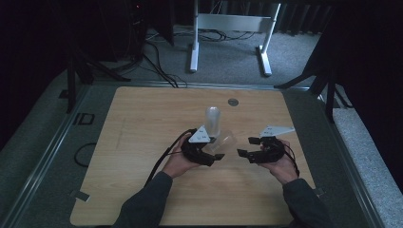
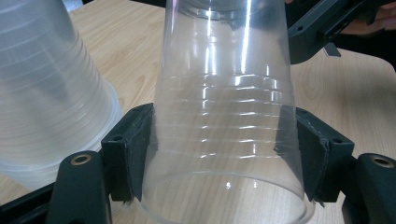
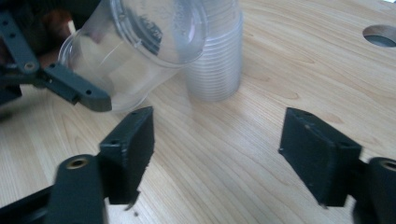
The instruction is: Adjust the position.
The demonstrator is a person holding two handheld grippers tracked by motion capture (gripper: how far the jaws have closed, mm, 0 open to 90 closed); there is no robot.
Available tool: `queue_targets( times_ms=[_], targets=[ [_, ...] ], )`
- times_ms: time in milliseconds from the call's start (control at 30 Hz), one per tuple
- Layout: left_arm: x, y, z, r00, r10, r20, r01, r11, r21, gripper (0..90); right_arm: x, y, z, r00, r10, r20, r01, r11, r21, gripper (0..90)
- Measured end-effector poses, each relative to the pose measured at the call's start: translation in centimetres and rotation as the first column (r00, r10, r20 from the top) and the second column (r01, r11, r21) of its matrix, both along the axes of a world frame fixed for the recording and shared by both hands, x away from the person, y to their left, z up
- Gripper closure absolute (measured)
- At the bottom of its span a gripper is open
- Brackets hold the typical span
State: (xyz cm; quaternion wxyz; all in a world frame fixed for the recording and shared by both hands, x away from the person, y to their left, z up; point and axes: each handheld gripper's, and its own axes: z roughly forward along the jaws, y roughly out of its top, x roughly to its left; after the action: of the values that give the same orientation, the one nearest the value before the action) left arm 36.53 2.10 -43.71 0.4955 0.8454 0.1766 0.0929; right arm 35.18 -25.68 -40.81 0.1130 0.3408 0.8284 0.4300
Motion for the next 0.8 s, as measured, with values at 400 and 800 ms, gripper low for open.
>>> queue_targets(
  times_ms=[400, 800],
  targets=[
    [-0.1, 0.3, -0.1, 0.9979, -0.065, -0.005, 0.065, 0.9968, 0.047, 29.6, -0.2, 1.4, 0.3, 0.9926, 0.116, 0.035, -0.108, 0.978, -0.177, 41.4],
    [-0.1, 0.5, -0.2, 0.9953, -0.097, -0.01, 0.097, 0.9918, 0.083, 29.6, -0.2, 2.3, 0.8, 0.984, 0.173, 0.041, -0.154, 0.943, -0.295, 43.8]
  ],
)
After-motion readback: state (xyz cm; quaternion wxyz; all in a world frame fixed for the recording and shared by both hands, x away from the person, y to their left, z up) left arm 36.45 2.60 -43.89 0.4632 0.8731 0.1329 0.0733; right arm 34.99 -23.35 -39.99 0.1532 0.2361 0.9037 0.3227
